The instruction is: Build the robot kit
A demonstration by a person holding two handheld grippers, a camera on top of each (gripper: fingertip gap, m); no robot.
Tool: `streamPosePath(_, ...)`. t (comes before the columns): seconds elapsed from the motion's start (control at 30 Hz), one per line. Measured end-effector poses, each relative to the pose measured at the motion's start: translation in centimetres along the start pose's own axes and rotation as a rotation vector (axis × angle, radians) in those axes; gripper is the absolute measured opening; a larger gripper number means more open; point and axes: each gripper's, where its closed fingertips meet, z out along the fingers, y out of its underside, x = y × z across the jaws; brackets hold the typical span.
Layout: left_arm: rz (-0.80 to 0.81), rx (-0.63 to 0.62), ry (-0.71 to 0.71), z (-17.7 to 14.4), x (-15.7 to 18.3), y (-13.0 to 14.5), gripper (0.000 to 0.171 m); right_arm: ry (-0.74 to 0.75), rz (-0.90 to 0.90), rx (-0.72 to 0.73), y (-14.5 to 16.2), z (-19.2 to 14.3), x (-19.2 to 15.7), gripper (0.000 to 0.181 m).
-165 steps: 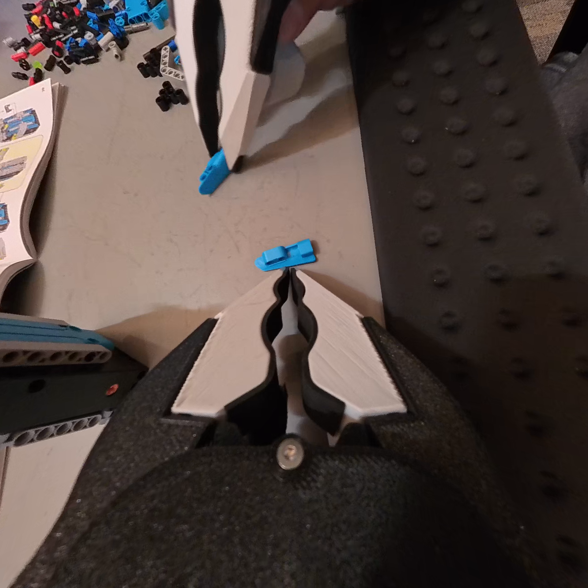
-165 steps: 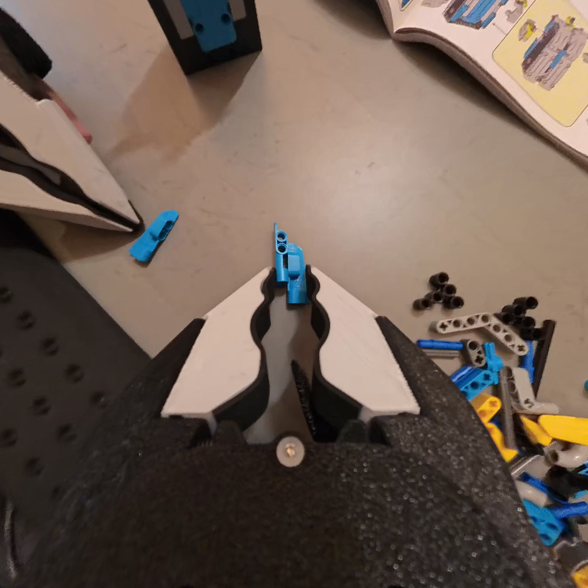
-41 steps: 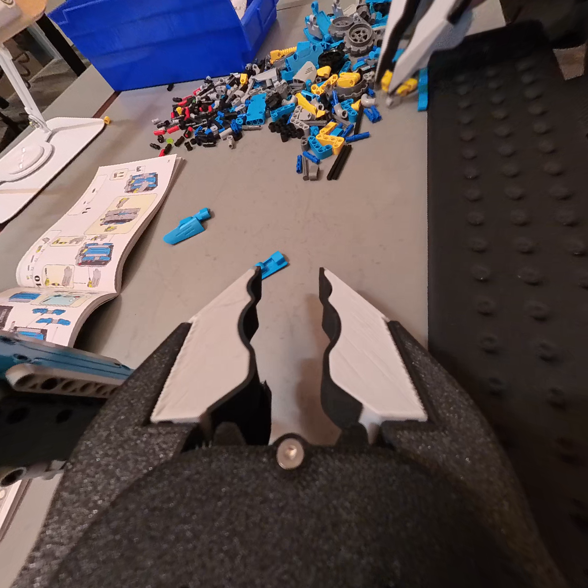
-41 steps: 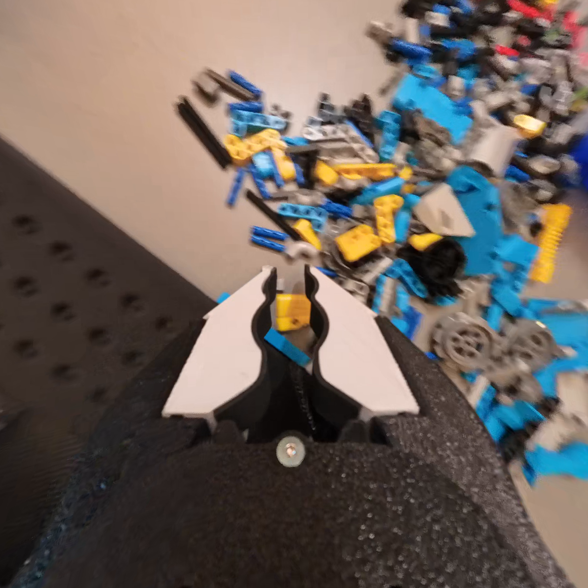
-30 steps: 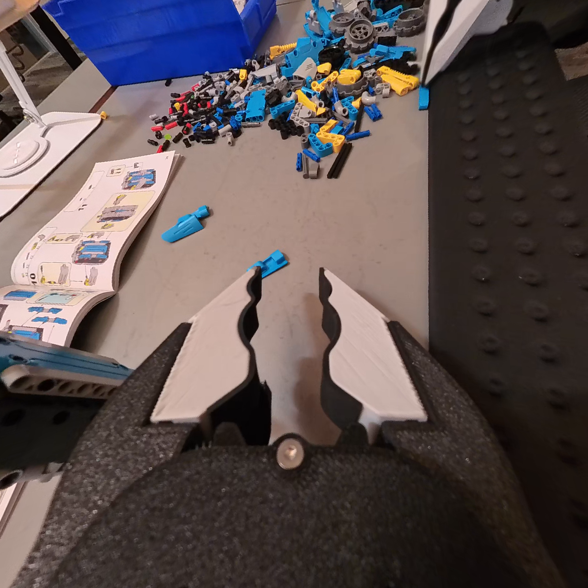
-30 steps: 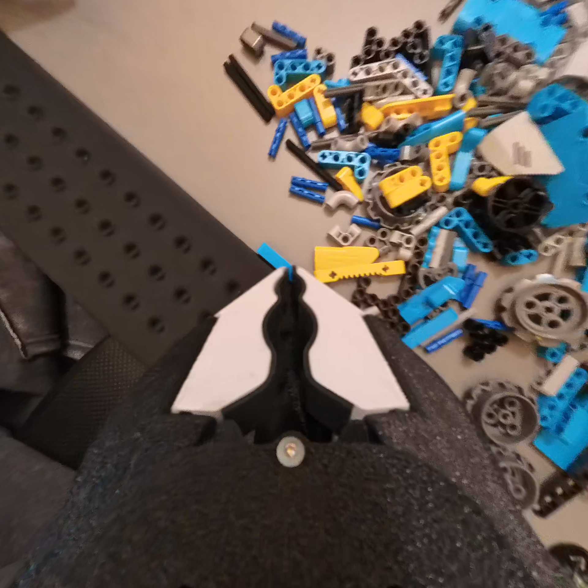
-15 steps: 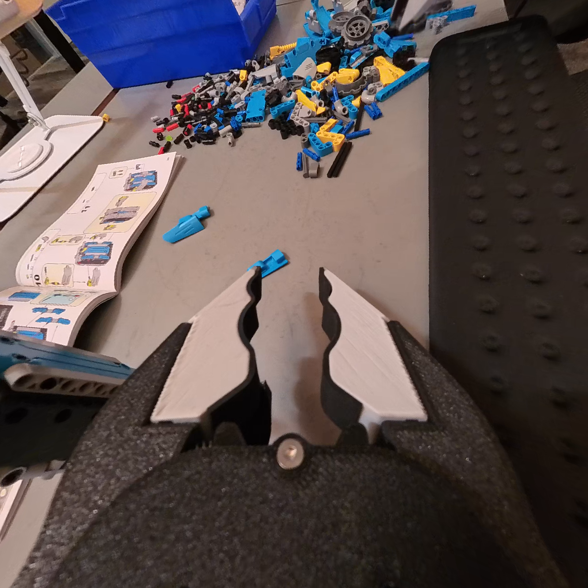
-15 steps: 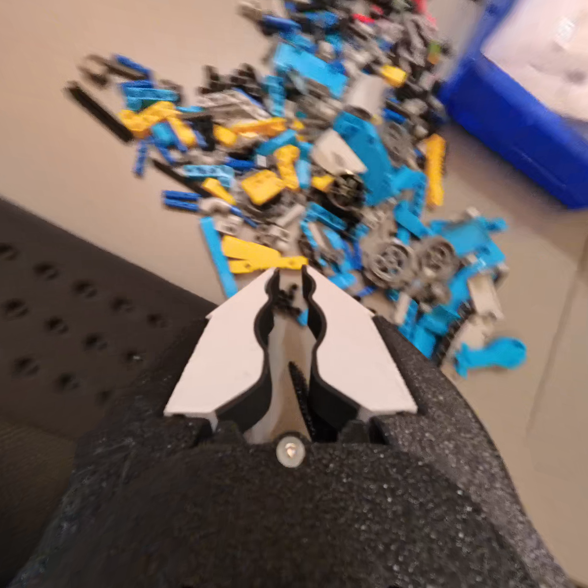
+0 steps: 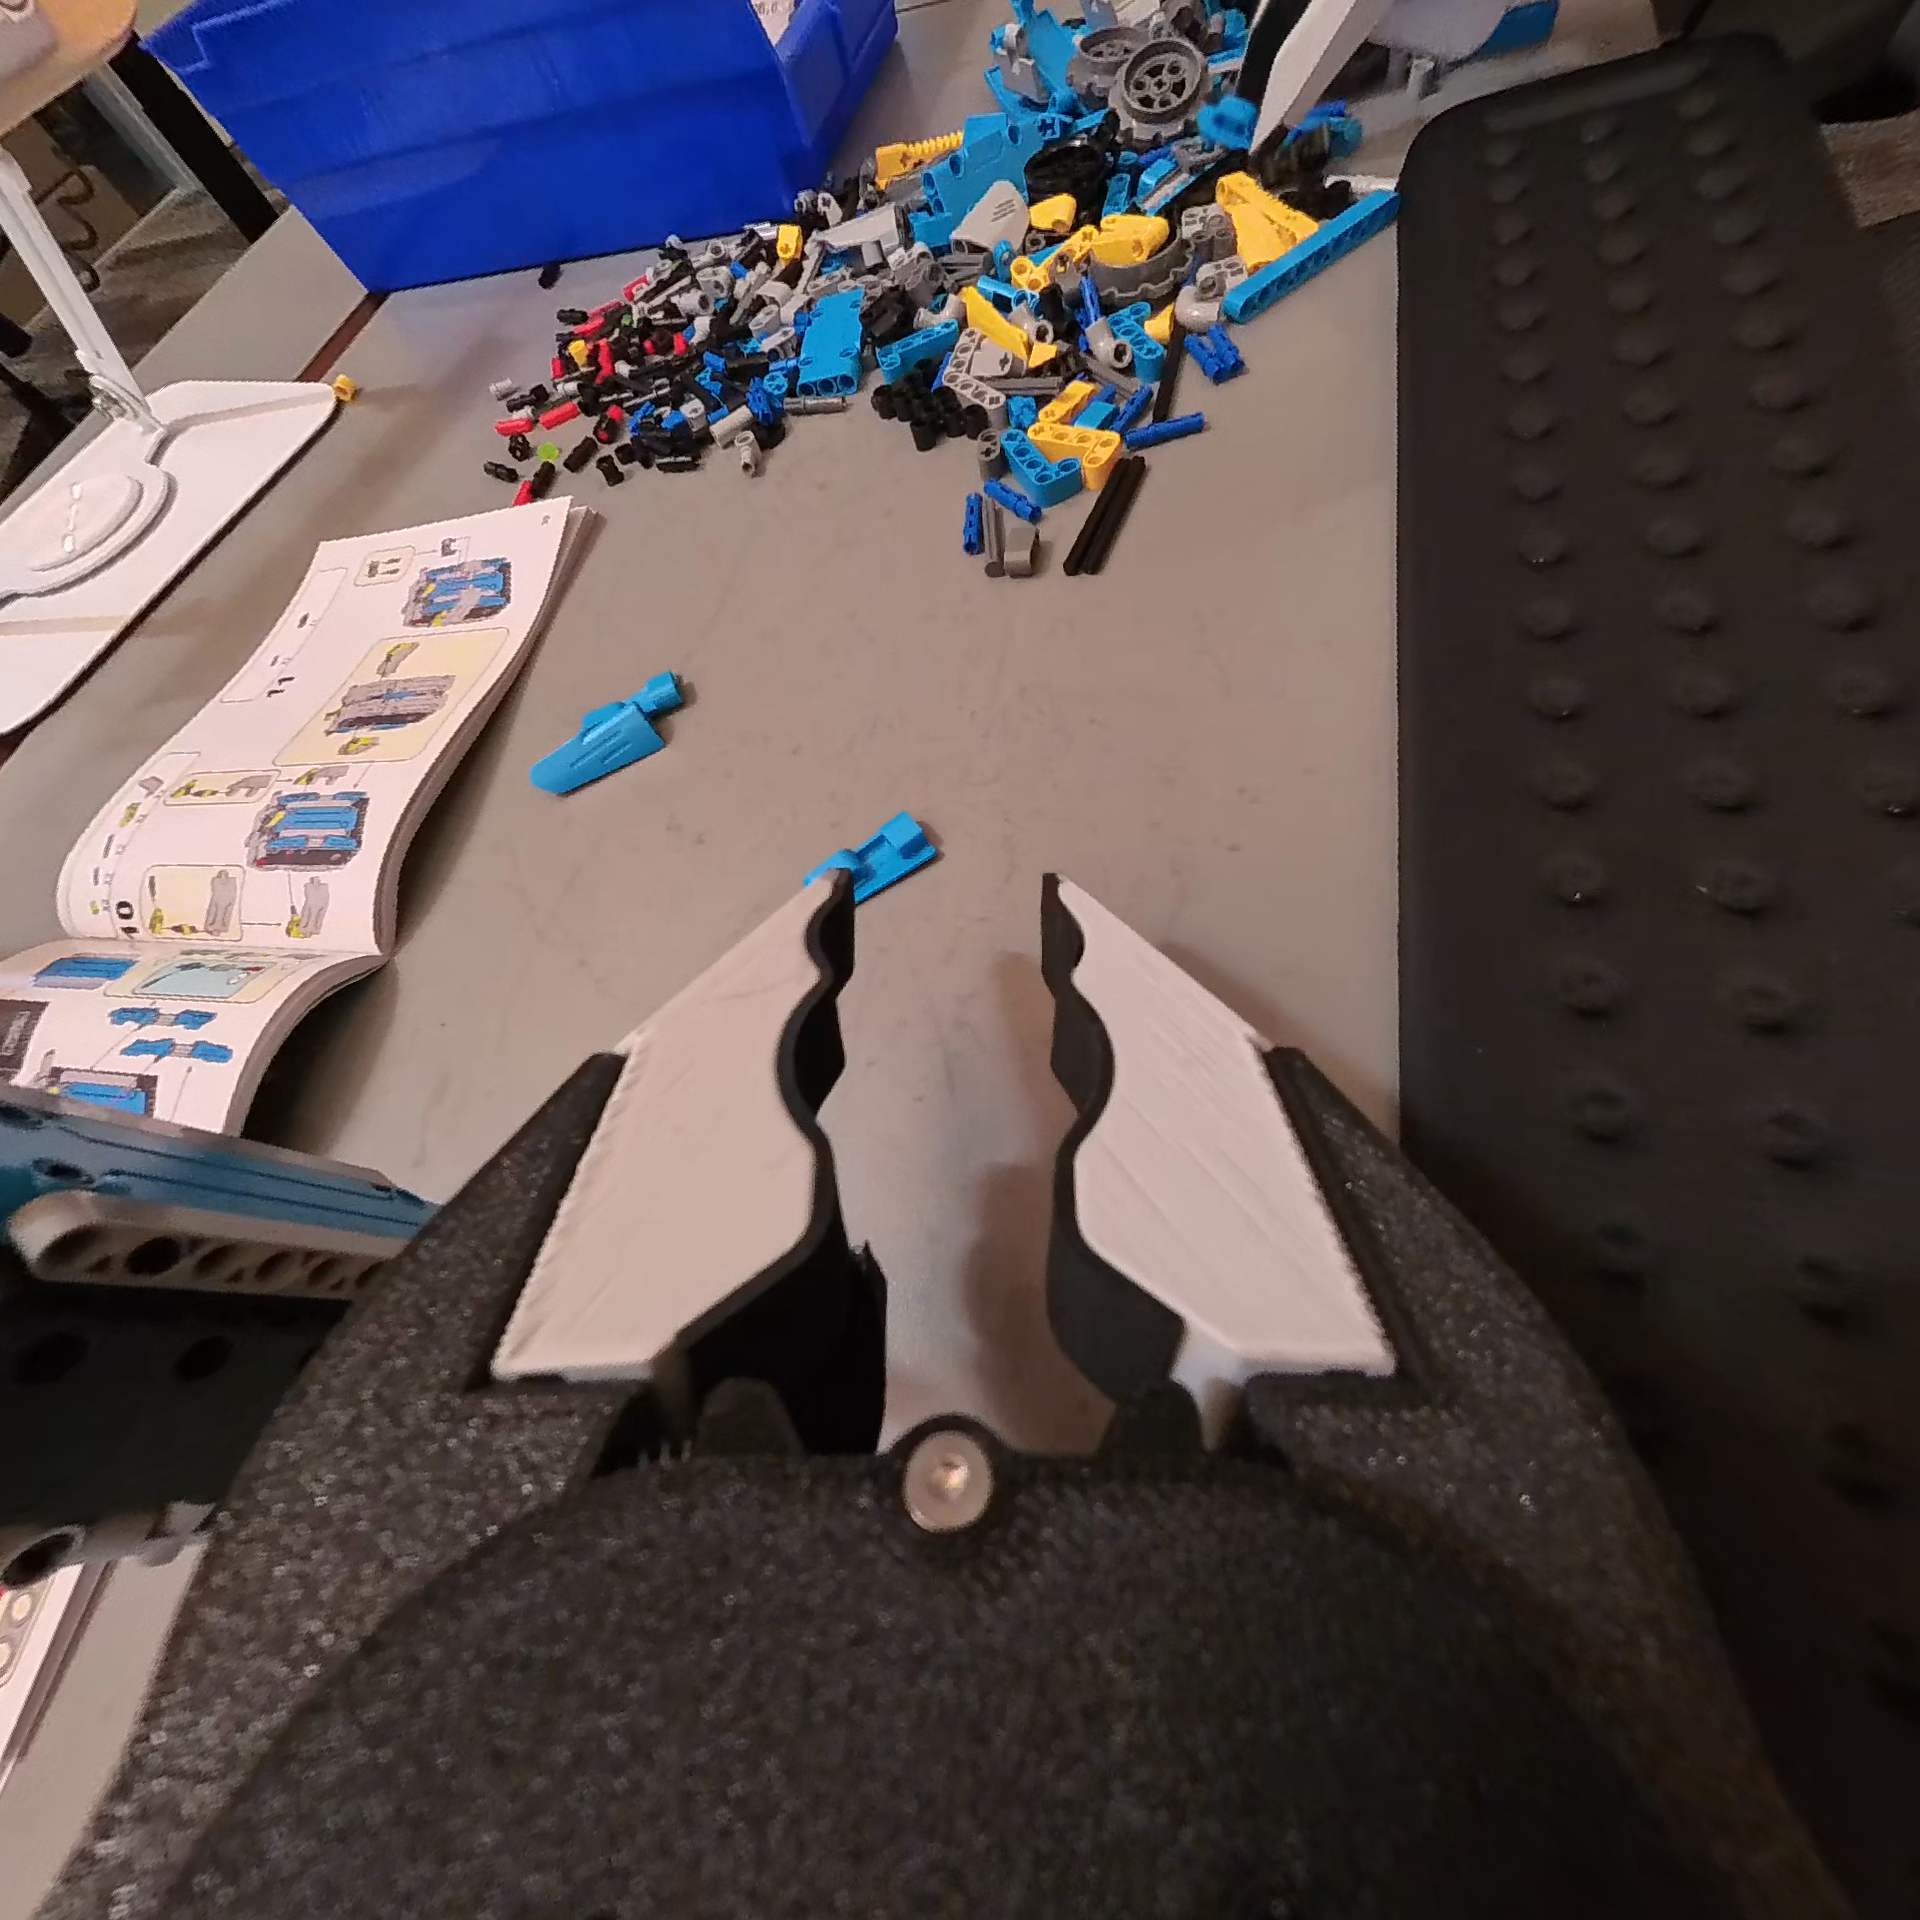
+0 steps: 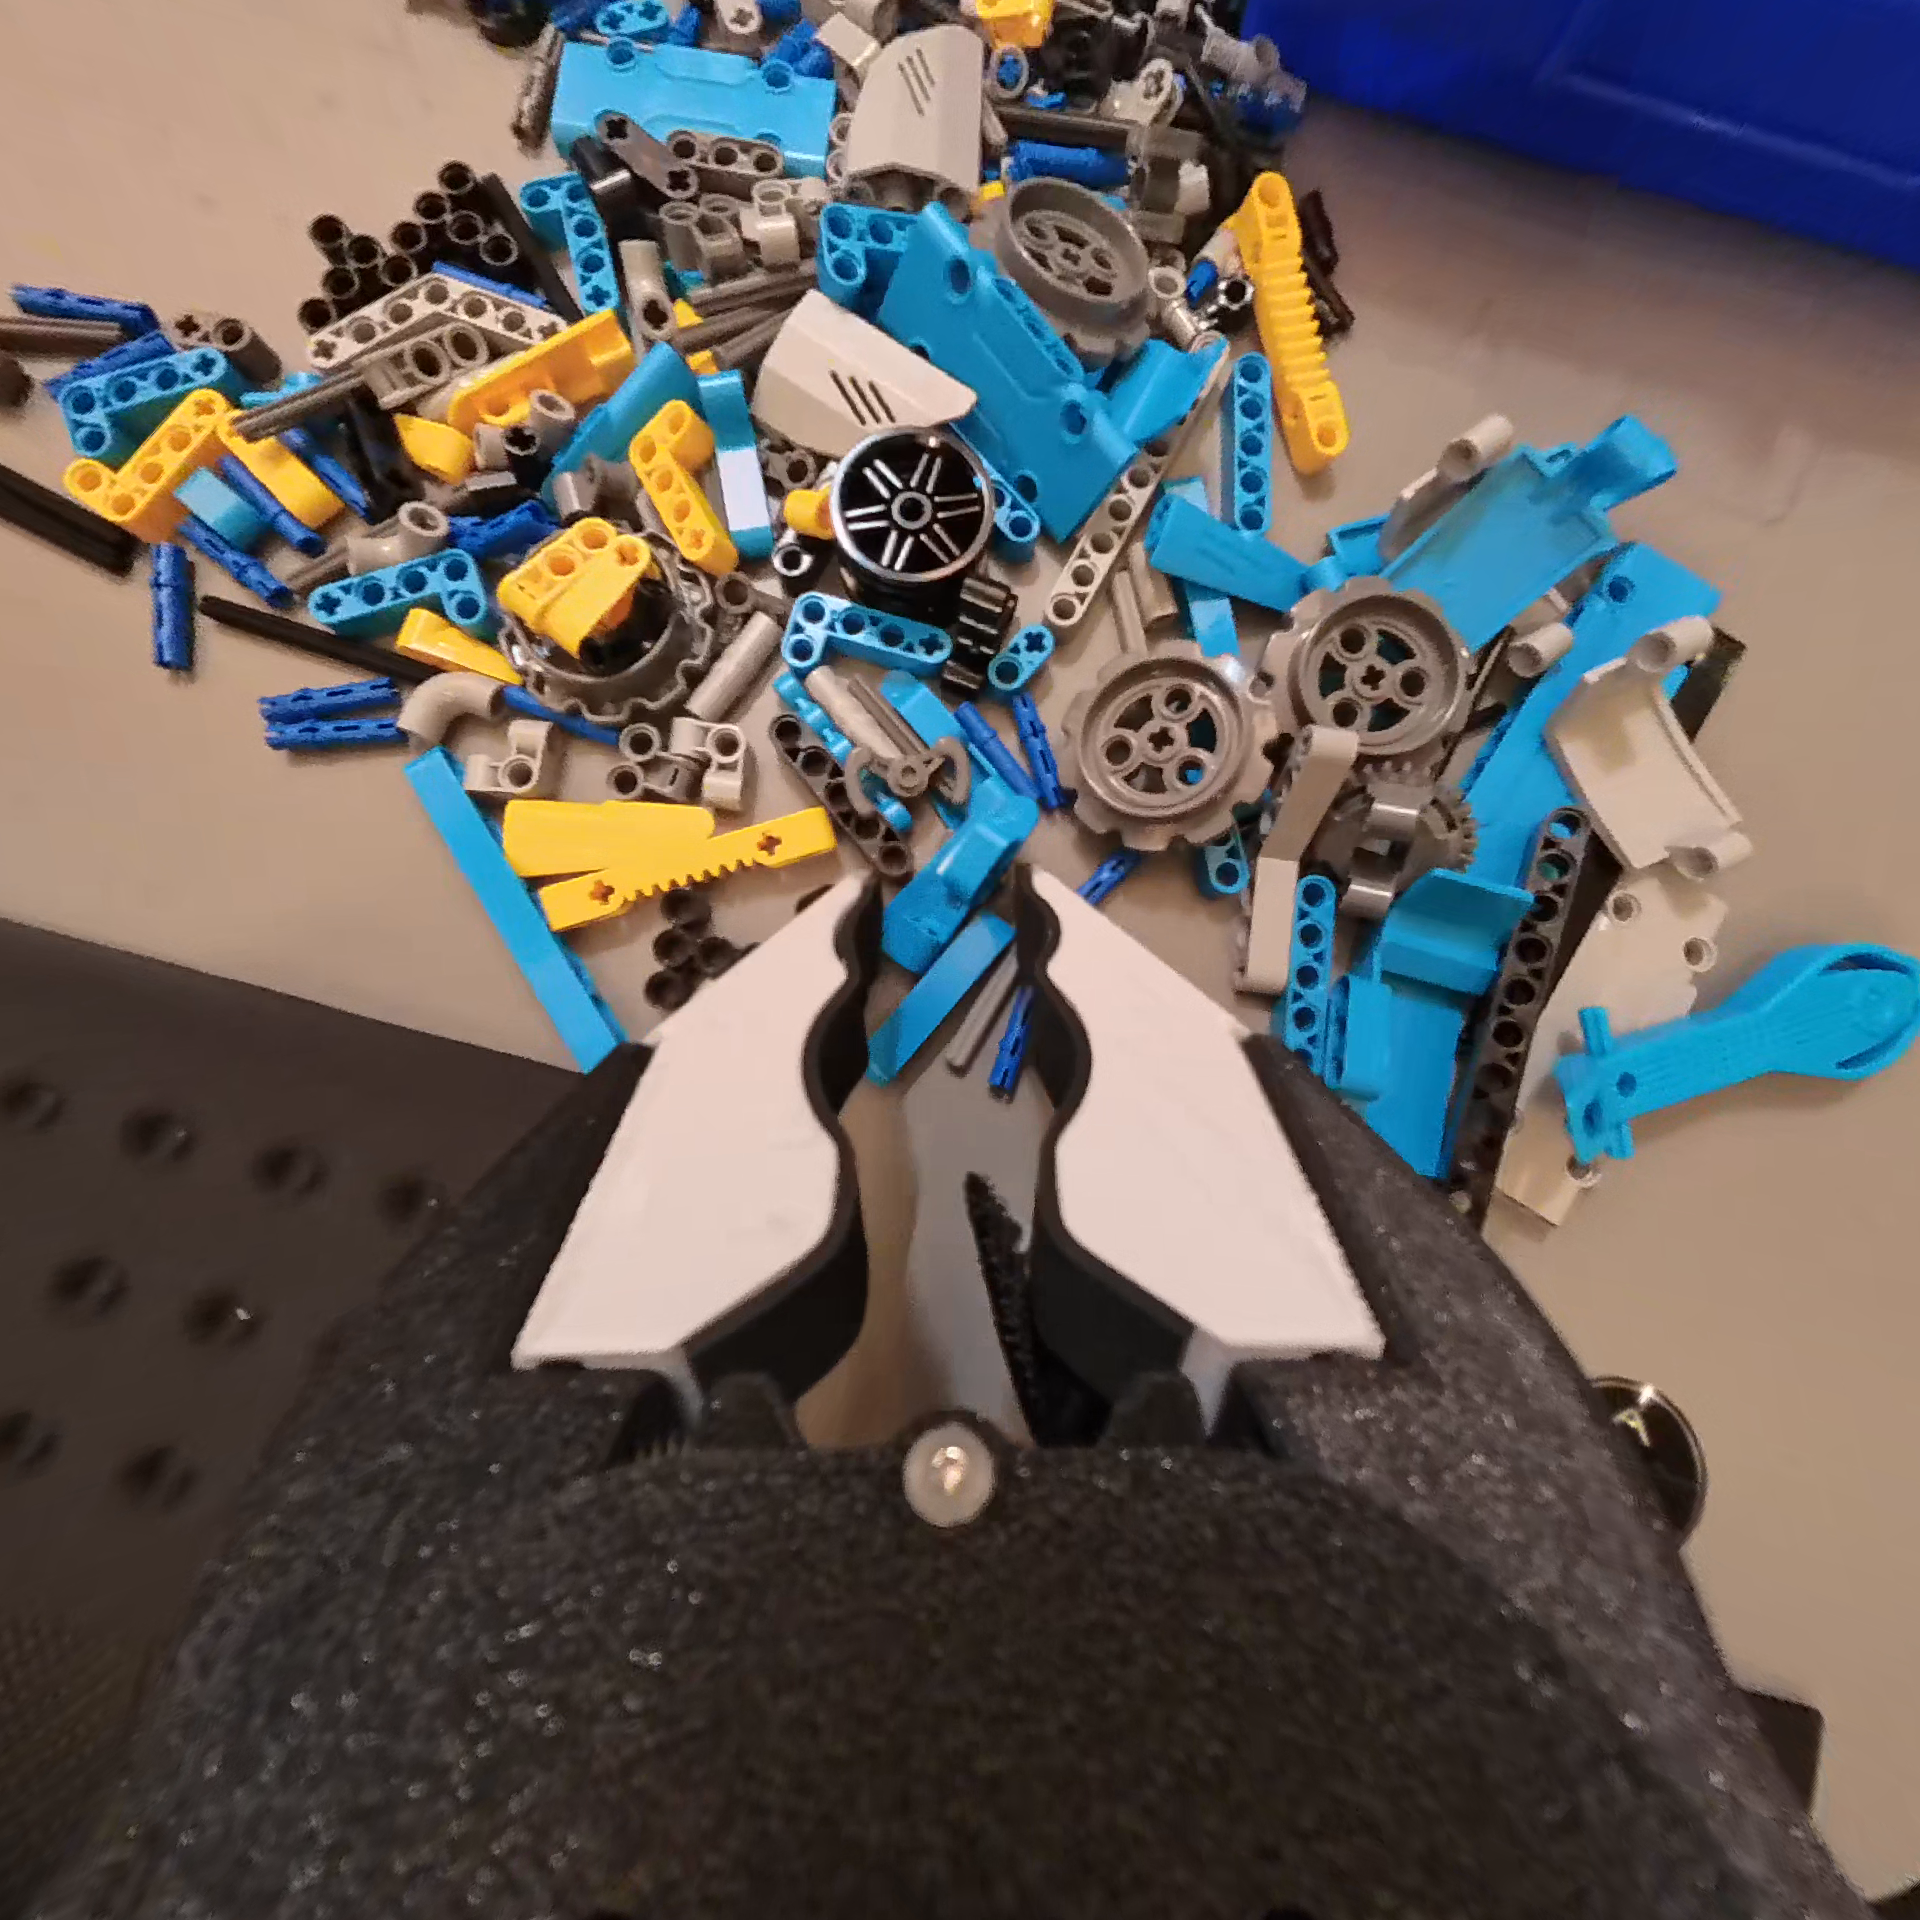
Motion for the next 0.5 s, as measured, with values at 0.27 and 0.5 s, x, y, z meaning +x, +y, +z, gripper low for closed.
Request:
streamPosePath(0.27, 0.000, 0.003, -0.002, 0.0, 0.0, 0.0, 0.036, 0.106, -0.098, 0.015, -1.0, -1.1, 0.3, 0.006)
streamPosePath(0.5, -0.018, 0.001, -0.008, 0.0, -0.4, 0.0, 0.035, -0.283, -0.245, 0.152, -7.9, -2.9, -13.0, 0.006)
